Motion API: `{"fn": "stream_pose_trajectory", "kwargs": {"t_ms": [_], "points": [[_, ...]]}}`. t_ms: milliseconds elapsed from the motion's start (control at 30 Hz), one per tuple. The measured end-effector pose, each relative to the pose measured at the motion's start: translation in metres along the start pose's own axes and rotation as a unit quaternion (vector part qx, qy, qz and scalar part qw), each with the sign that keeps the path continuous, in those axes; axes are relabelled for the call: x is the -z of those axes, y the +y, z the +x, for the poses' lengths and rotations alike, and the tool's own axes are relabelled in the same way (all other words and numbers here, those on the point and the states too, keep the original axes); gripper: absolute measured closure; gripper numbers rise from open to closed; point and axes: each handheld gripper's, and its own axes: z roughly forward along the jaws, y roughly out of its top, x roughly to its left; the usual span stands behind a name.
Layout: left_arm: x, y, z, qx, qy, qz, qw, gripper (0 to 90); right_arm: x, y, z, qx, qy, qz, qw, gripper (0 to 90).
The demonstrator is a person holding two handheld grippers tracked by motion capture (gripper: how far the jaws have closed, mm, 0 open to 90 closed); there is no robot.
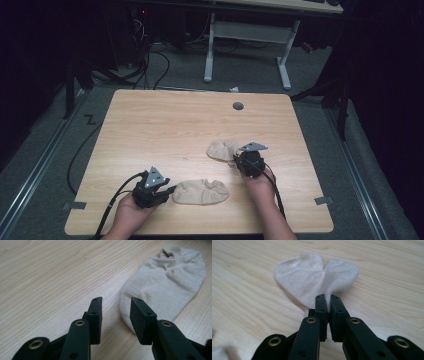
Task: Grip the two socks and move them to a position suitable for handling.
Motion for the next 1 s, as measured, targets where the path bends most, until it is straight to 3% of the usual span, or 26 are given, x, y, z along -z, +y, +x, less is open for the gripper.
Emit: {"fn": "stream_pose_trajectory", "kwargs": {"t_ms": [200,367,467,833,1000], "points": [[-0.001,0.0,-0.001,-0.002,0.0,0.002,1.0,62.5,0.006,-0.004,0.017,0.016,0.025,-0.008,0.9995,86.1],[0.0,0.001,-0.002,-0.004,-0.001,0.001,1.0,62.4,0.014,-0.007,0.041,0.05,0.045,-0.014,0.9976,86.0],[0.0,0.001,-0.001,-0.001,-0.001,0.0,1.0,62.4,0.015,-0.007,0.048,0.053,0.049,-0.014,0.9973,86.0],[0.001,0.001,-0.002,-0.005,-0.001,-0.001,1.0,62.4,0.012,-0.008,0.048,0.054,0.051,-0.009,0.9972,85.7],[-0.002,0.001,-0.002,-0.006,-0.001,0.004,1.0,62.4,0.005,-0.003,0.044,0.038,0.055,-0.013,0.9977,85.3]]}}
